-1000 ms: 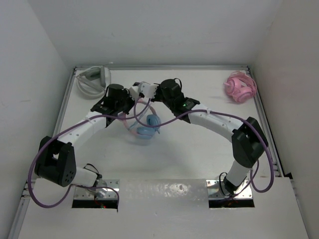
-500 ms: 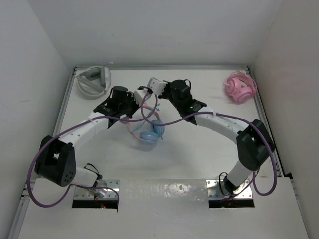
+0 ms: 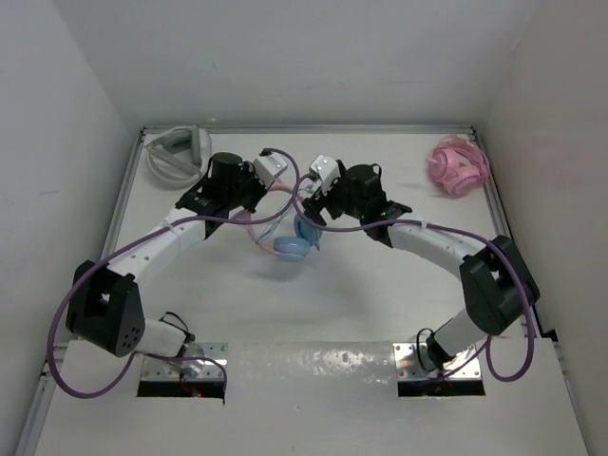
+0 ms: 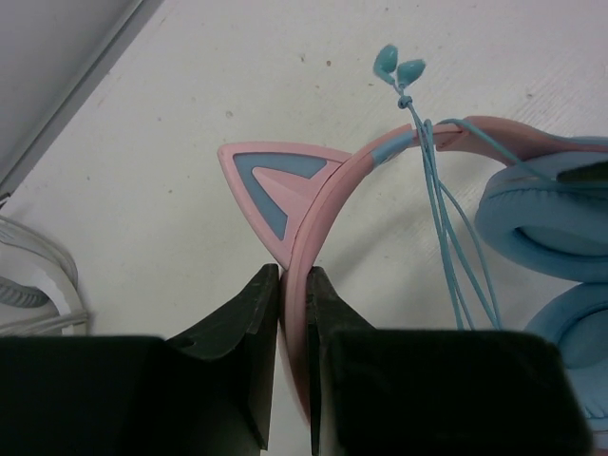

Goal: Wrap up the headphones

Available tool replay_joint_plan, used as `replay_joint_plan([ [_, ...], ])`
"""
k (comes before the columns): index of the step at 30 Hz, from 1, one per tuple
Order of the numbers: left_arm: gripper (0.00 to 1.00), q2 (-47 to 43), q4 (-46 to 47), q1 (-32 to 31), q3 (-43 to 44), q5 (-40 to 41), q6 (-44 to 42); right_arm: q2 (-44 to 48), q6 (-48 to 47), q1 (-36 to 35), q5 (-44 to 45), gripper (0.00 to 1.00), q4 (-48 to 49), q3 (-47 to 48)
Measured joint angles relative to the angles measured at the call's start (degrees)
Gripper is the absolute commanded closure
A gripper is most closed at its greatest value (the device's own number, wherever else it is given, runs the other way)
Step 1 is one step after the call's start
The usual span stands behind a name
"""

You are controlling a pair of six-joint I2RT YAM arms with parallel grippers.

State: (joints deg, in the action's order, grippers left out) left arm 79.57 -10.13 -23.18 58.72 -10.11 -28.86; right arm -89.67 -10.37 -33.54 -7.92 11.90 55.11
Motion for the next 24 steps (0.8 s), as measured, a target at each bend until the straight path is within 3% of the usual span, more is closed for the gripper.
replay_joint_plan([
  [8, 1.00, 0.0, 0.0, 0.0, 0.0, 0.6, 0.6, -3.8, 9.4, 0.1, -5.4, 0.11, 2.8, -1.6],
  [24, 1.00, 1.3, 1.8, 0.0, 0.1, 1.5, 2.8, -5.9, 19.8, 0.0, -9.2, 0.15, 6.1, -4.0],
])
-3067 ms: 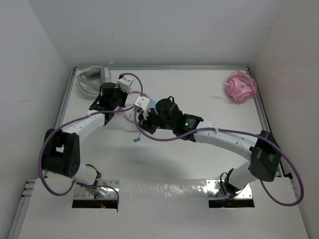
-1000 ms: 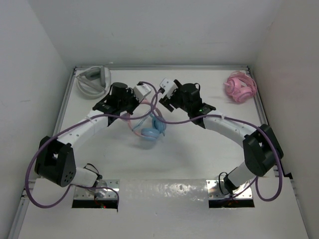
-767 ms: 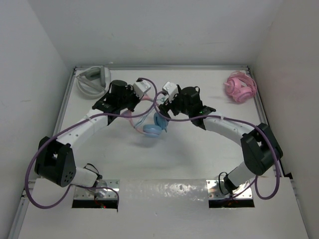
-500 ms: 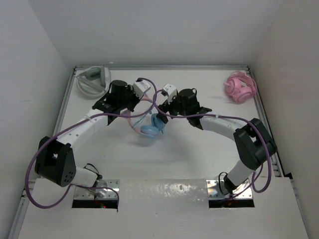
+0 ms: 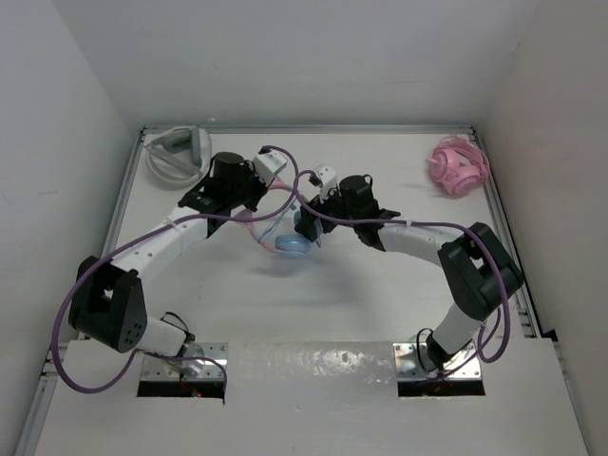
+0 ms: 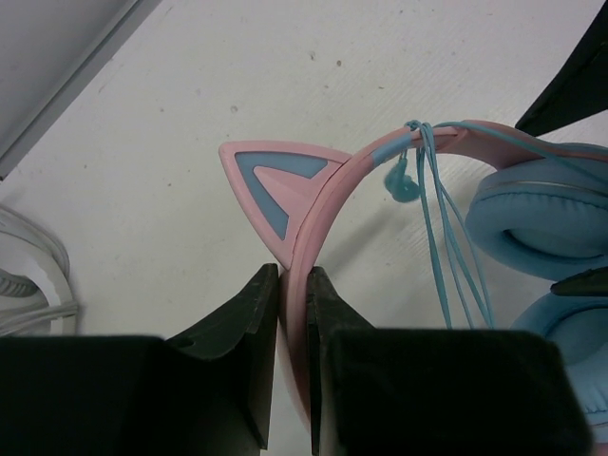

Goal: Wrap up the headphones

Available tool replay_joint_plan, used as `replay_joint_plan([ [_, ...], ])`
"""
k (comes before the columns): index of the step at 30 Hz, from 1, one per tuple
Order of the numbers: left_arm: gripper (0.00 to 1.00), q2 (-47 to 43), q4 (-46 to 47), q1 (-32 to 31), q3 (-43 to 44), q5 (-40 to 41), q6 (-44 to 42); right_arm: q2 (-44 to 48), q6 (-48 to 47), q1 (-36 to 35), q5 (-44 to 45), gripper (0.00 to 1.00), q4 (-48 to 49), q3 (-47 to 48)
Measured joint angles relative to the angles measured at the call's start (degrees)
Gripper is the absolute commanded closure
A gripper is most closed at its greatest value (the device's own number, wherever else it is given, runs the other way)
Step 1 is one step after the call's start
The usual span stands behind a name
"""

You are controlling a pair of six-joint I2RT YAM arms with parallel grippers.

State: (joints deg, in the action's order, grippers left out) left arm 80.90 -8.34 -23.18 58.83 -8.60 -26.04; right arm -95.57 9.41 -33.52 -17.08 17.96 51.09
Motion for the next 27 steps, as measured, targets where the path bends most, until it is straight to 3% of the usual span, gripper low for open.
replay_joint_plan([
  [6, 1.00, 0.2, 0.0, 0.0, 0.0, 0.6, 1.2, -3.3, 1.5, 0.0, 0.2, 0.30, -1.3, 1.4],
  [7, 1.00, 0.3, 0.0, 0.0, 0.0, 0.8, 1.4, -4.2, 1.6, 0.0, 0.0, 0.46, -2.0, 2.3],
  [9, 1.00, 0.5, -0.1, 0.1, 0.1, 1.7, 1.6, -5.7, 1.8, 0.0, 0.1, 0.63, -3.1, 3.9],
  [10, 1.00, 0.5, -0.5, 0.2, 0.1, 2.0, 1.8, -6.4, 2.4, 0.1, 0.6, 0.76, -3.4, 4.4],
  [13, 1.00, 0.9, -1.0, 0.2, 0.1, 2.2, 2.2, -7.6, 4.2, 0.8, 1.8, 1.00, -3.6, 5.2],
  [16, 0.97, 1.8, 0.0, 0.2, 0.3, 3.1, 2.4, -7.7, 4.6, 0.7, 2.4, 1.00, -4.9, 6.4],
  [19, 0.68, 2.7, 0.6, 0.3, 1.3, 4.1, 3.1, -8.2, 4.5, 0.6, 4.3, 1.00, -7.1, 8.9],
  [20, 0.54, 3.0, 0.8, 0.3, 1.8, 4.1, 3.6, -8.5, 4.3, 0.6, 5.0, 1.00, -7.7, 10.0],
  [25, 0.17, 4.2, 2.1, 0.8, 5.3, 4.7, 7.2, -10.6, 2.8, 0.4, 9.2, 1.00, -11.6, 15.8],
  [27, 0.10, 4.5, 2.0, 1.4, 7.0, 4.9, 8.9, -12.4, 2.6, 0.7, 10.4, 1.00, -13.6, 19.2],
])
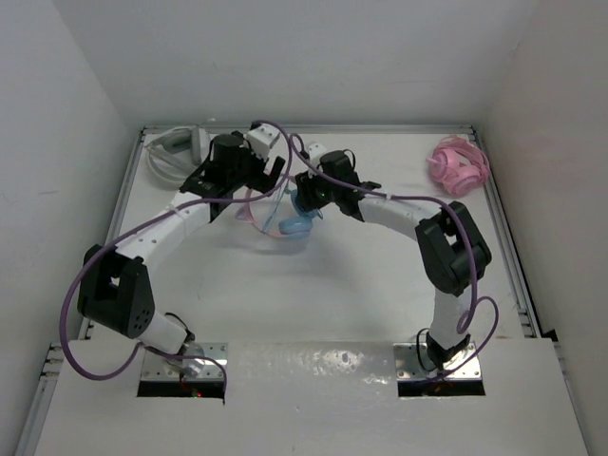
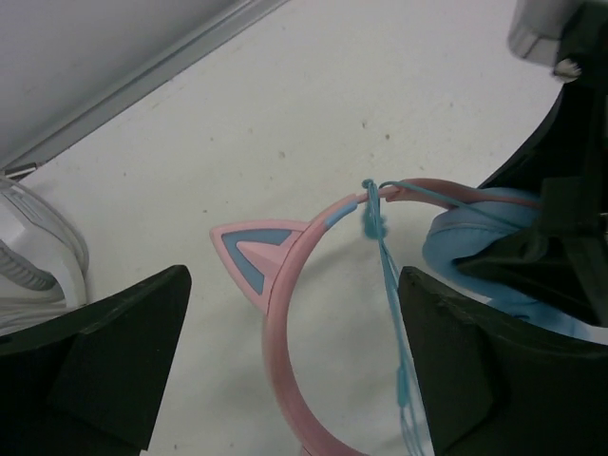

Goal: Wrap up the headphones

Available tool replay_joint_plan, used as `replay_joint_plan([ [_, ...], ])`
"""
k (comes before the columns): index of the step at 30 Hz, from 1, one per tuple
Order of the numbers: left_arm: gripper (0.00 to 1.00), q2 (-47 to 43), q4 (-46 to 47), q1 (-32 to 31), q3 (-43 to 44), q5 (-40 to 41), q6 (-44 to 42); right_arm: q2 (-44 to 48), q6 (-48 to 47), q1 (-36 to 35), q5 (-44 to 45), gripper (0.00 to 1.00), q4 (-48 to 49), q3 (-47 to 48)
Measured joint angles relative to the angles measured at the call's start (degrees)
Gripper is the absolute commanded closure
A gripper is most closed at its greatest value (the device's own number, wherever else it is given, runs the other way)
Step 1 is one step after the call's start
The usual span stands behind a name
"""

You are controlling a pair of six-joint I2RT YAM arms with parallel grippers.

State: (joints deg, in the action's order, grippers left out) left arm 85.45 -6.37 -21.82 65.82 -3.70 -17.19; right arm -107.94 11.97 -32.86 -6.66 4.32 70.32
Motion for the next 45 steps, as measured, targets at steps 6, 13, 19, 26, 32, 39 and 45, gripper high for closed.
replay_joint_plan([
  [6, 0.06, 0.7, -1.2, 4.6, 6.0, -1.3, 4.6, -6.8, 0.0, 1.6, 1.6, 1.00, -3.8, 10.1],
  [13, 0.06, 0.7, -2.4, 11.0, 7.9, -2.6, 7.0, -14.2, 1.0, 4.9, 1.1, 1.00, -7.1, 18.5],
  [19, 0.06, 0.5, -2.5, 11.3, 6.1, -2.0, 6.9, -18.1, 1.2, 7.7, 0.3, 1.00, -8.7, 23.1],
  [26, 0.06, 0.5, -2.6, 11.5, 6.0, -2.1, 6.9, -22.5, 3.1, 9.6, -1.2, 1.00, -10.5, 29.8],
  [32, 0.06, 0.7, -2.5, 11.7, 6.0, -2.3, 6.9, -28.3, 5.9, 11.2, -1.5, 1.00, -11.7, 37.8],
  [39, 0.06, 1.9, -2.7, 12.3, 6.1, -3.0, 6.9, -32.2, 10.8, 14.8, 1.5, 1.00, -13.0, 41.1],
  [45, 0.06, 3.7, -3.0, 12.9, 6.1, -3.4, 7.0, -34.4, 14.2, 16.3, 7.5, 0.89, -14.5, 44.1],
])
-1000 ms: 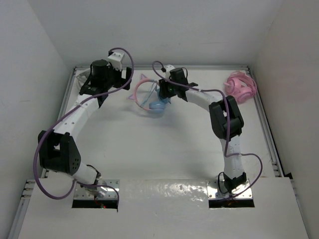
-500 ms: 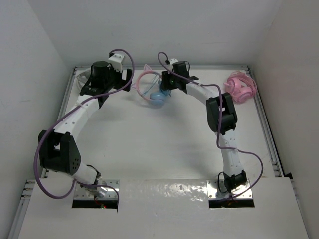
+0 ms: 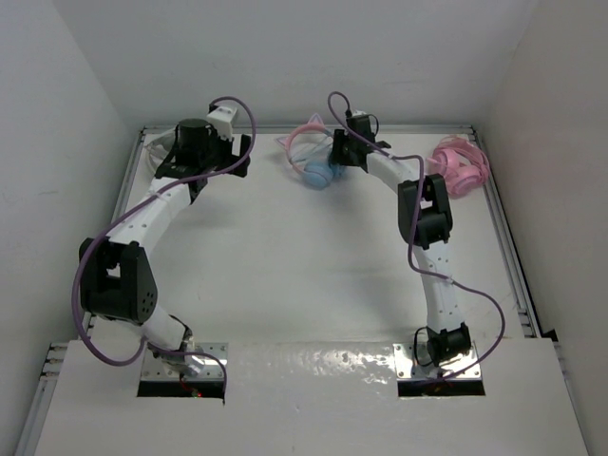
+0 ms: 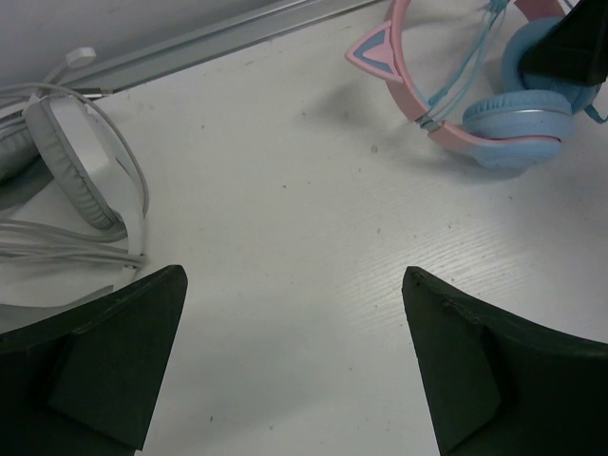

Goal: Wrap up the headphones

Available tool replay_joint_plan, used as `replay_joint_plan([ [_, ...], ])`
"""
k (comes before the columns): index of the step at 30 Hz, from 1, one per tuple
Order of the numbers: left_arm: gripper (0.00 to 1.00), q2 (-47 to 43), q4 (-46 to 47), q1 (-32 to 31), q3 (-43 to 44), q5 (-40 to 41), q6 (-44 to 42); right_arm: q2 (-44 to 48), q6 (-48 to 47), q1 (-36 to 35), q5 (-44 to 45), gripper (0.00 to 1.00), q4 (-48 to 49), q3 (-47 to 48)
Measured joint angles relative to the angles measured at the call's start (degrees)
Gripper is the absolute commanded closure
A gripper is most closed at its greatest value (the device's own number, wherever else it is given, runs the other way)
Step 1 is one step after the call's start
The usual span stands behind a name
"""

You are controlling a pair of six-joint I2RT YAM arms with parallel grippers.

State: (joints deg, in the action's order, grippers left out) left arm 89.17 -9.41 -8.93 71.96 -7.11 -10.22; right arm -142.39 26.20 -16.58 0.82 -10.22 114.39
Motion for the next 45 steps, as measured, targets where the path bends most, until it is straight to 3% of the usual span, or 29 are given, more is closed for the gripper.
replay_joint_plan([
  [2, 0.06, 0.1, -0.3, 0.0, 0.0, 0.0, 0.0, 0.0, 0.8, -0.1, 1.7, 0.84, -0.4, 0.3],
  [3, 0.06, 0.1, -0.3, 0.0, 0.0, 0.0, 0.0, -0.1, 1.0, -0.1, 2.4, 0.71, -0.4, 0.6],
  [8, 0.06, 0.1, -0.3, 0.0, 0.3, 0.0, 0.0, -0.2, 1.7, -0.4, 5.4, 0.57, -0.4, 1.2],
  [11, 0.06, 0.1, -0.3, 0.0, 0.3, 0.0, 0.0, -0.2, 1.9, -0.4, 6.2, 0.43, -0.3, 1.2],
  [17, 0.06, 0.1, -0.3, 0.0, 0.3, 0.0, 0.0, -0.1, 1.8, -0.4, 5.9, 0.28, 2.0, 0.7],
  [21, 0.06, 0.1, -0.3, 0.1, 0.3, 0.0, 0.0, 0.1, 1.3, -0.4, 4.7, 0.23, 3.1, 0.6],
  [25, 0.06, 0.1, -0.3, 0.1, 0.3, 0.0, 0.0, 1.5, 0.5, -0.4, 3.4, 0.01, 4.0, -0.4],
  [35, 0.06, 0.0, -0.3, 0.1, 0.3, 0.7, -0.5, 15.9, -4.2, -0.2, 1.5, 0.02, 2.5, -6.7],
  [41, 0.05, -2.1, 0.9, 0.6, -2.2, 2.4, -2.0, 32.6, -4.4, 3.0, -2.8, 0.23, 8.0, -23.5],
  [44, 0.06, -4.3, 0.8, 2.1, -6.0, 2.8, -2.9, 40.4, -2.6, 6.8, -5.9, 0.17, 10.6, -36.0],
  [45, 0.05, -5.0, 1.1, 2.9, -7.4, 2.7, -3.1, 42.7, -2.0, 8.3, -6.7, 0.05, 12.6, -40.5],
])
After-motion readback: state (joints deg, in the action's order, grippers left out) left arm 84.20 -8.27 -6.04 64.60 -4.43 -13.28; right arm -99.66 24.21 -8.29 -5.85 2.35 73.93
